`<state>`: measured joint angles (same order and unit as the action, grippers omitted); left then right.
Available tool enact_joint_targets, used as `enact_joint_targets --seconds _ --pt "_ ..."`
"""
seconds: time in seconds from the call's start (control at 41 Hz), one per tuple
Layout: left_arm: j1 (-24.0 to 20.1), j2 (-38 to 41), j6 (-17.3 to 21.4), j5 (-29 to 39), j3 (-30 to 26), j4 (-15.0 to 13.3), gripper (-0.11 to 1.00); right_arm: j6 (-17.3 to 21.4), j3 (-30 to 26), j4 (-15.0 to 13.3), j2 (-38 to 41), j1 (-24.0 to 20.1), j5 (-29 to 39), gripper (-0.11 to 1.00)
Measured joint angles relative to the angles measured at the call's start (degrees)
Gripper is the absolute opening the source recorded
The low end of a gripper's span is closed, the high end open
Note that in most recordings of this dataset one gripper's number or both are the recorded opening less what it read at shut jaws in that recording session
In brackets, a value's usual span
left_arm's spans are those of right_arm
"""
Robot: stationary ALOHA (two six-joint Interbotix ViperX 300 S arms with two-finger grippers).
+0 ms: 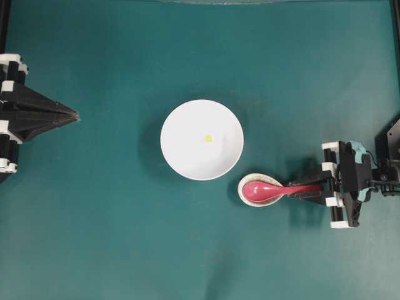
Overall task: Scoop the yellow hexagonal prism block from the bowl with a spoon using the right arm.
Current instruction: 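Close the right gripper on the pink spoon handle, then lift the spoon with the right gripper and carry it over the bowl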
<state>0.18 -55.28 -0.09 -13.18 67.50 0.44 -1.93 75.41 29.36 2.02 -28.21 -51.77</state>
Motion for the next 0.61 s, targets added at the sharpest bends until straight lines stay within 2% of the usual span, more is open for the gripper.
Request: enact_joint_targets --seconds 0.341,0.609 --pt "0.00 0.00 0.00 0.00 0.00 0.00 0.03 0.09 -0.09 0.00 -0.26 0.00 0.09 0.22" --pt "0.00 0.00 0.00 0.00 0.00 0.00 0.03 -0.18 -0.09 -0.09 -6.86 0.26 1.67 0.22"
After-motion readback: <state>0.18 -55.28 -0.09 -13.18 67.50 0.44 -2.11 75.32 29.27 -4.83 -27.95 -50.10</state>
